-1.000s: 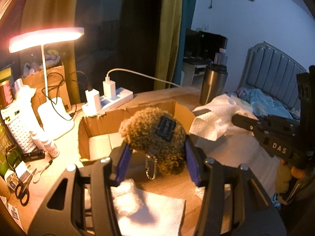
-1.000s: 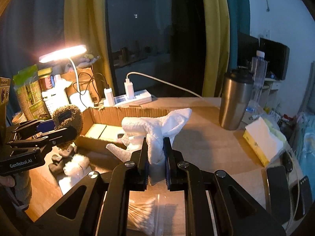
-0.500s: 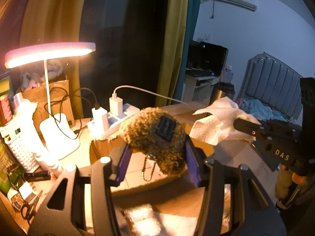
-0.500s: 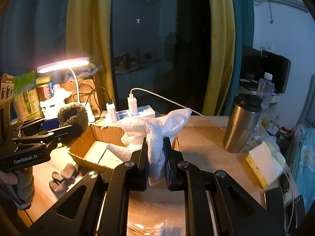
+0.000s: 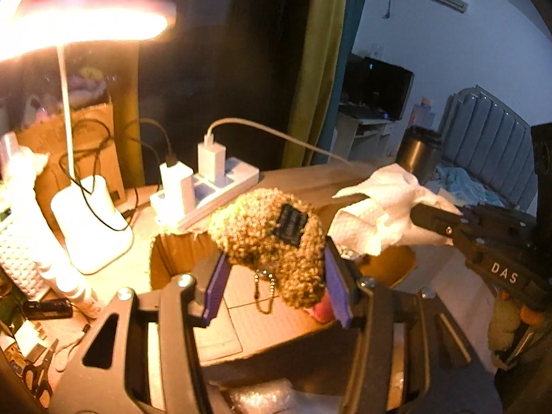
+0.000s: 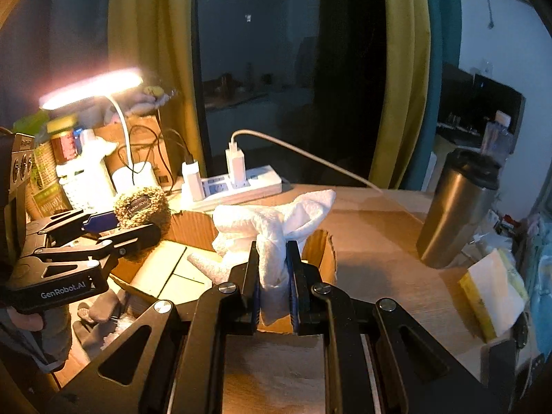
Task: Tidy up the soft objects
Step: 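Carry the brown plush with the left tool while the right tool carries the white cloth to the box, then open the left tool to drop the brown plush in the box while the right tool releases the cloth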
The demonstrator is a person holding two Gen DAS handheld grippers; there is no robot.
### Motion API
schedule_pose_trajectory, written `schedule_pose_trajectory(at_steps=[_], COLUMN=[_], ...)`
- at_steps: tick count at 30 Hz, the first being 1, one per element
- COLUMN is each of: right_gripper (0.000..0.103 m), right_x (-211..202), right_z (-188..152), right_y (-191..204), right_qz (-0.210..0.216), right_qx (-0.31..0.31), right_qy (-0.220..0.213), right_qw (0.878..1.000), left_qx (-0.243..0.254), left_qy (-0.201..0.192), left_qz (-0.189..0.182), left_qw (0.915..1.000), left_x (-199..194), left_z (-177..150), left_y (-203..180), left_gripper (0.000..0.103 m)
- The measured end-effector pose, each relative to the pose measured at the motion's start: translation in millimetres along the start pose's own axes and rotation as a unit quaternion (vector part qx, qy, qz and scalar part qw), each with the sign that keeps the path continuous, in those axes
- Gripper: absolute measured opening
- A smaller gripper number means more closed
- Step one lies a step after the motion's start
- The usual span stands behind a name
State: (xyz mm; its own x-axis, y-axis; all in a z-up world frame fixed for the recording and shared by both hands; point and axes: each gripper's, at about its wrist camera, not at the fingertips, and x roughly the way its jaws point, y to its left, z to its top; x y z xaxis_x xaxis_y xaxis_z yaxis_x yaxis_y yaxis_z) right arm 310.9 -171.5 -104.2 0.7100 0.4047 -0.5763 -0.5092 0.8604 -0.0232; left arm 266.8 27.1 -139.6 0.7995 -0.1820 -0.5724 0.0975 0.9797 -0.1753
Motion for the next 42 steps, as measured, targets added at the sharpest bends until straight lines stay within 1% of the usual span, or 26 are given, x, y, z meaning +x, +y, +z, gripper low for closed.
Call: schedule_pose_trajectory(at_steps=[5, 11, 16, 23, 28, 31, 32, 34, 36, 38, 42], right_gripper=[0.014, 0.014, 0.014, 0.014, 0.015, 0.02, 0.022, 0.024, 0.028, 0.037, 0.039], right_x=[21, 42, 57, 74, 75, 73, 72, 70, 65, 60, 51], right_z=[-7, -16, -23, -32, -34, -34, -34, -32, -31, -30, -29], right_y=[-5, -7, -5, -5, -7, -7, -7, -7, -5, -5, -5], right_qz=[0.009, 0.02, 0.023, 0.019, 0.015, 0.016, 0.016, 0.016, 0.015, 0.015, 0.012], right_qx=[0.007, 0.009, 0.009, 0.014, 0.018, 0.019, 0.02, 0.02, 0.019, 0.019, 0.02], right_qy=[0.021, 0.049, 0.07, 0.099, 0.103, 0.104, 0.104, 0.102, 0.099, 0.095, 0.089], right_qw=[1.0, 0.999, 0.997, 0.995, 0.994, 0.994, 0.994, 0.994, 0.995, 0.995, 0.996], left_qx=[-0.002, -0.006, -0.008, 0.001, 0.002, 0.002, 0.003, 0.005, 0.007, 0.008, 0.011], left_qy=[0.028, 0.066, 0.092, 0.1, 0.106, 0.112, 0.11, 0.106, 0.1, 0.096, 0.086], left_qz=[0.002, 0.021, 0.027, 0.033, 0.036, 0.036, 0.037, 0.039, 0.042, 0.042, 0.041], left_qw=[0.9996, 0.9976, 0.9953, 0.9945, 0.9937, 0.9931, 0.9932, 0.9936, 0.994, 0.9945, 0.9954], left_x=[24, 48, 62, 65, 66, 66, 64, 61, 56, 52, 42], left_z=[-6, -15, -21, -22, -21, -20, -19, -18, -16, -15, -12], left_y=[2, 5, 9, 7, 6, 6, 5, 3, 2, 1, -3], left_gripper=[0.052, 0.054, 0.055, 0.058, 0.06, 0.063, 0.064, 0.066, 0.067, 0.067, 0.067])
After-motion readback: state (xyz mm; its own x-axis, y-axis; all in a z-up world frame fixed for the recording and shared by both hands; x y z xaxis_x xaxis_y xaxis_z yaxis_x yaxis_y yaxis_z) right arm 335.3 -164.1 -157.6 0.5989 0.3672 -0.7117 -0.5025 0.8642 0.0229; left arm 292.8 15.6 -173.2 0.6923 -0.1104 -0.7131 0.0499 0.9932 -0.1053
